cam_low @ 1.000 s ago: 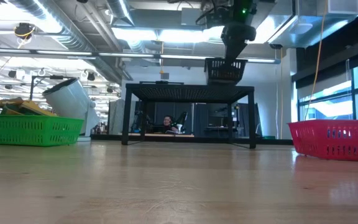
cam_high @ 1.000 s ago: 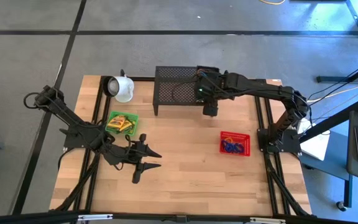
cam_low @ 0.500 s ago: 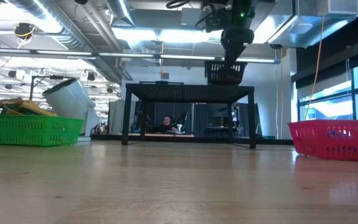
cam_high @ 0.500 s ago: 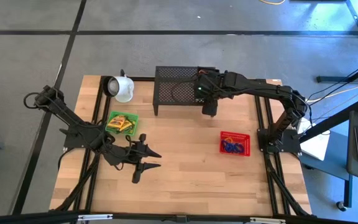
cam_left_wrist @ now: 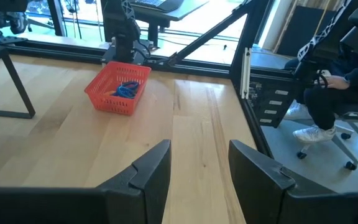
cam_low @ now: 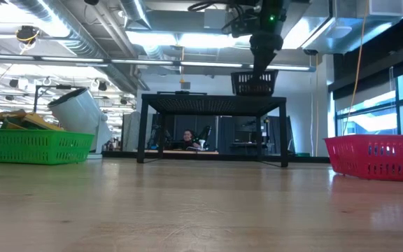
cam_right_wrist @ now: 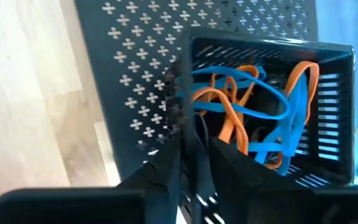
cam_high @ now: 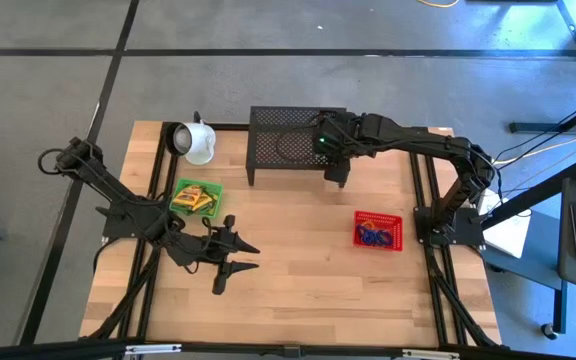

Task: Pick & Place Office Desk Supplies
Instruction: Put the black bin on the shelf, then put the orange bin on the shelf

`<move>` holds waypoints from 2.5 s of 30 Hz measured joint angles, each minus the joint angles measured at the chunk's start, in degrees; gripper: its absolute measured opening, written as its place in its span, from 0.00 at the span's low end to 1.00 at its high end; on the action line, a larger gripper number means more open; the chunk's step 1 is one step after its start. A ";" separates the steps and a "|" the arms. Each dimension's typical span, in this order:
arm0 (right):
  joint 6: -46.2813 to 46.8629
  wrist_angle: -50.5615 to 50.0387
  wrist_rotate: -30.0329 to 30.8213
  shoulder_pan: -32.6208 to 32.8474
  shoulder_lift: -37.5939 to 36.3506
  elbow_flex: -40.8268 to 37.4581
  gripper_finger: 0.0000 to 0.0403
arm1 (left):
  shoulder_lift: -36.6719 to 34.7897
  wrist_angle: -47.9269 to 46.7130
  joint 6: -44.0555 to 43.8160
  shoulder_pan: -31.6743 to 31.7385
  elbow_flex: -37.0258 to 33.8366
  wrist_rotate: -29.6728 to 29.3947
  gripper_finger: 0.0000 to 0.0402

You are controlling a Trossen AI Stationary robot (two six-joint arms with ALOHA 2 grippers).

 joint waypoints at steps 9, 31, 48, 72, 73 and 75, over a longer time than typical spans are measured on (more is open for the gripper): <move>1.77 -0.01 0.44 1.04 -0.26 0.00 0.34 | 0.00 0.00 0.00 0.00 -0.02 -0.02 0.39; 55.22 -20.81 -6.30 18.52 -0.47 13.81 0.40 | 0.00 -0.03 -0.20 -0.02 -0.01 2.98 0.39; 91.41 -11.33 -5.44 34.27 -0.42 -15.59 0.40 | 0.00 -0.04 -0.02 -0.02 0.00 3.52 0.39; 91.85 4.14 -6.12 31.45 -0.44 -26.14 0.43 | 0.01 -1.36 0.02 -0.02 0.00 3.39 0.39; 93.47 4.06 -6.01 31.41 -0.44 -26.77 0.43 | 0.02 -1.36 0.02 -0.02 0.00 3.39 0.39; 96.31 4.12 -6.08 31.39 -0.44 -28.16 0.43 | 0.02 -1.36 0.02 -0.02 0.00 3.39 0.39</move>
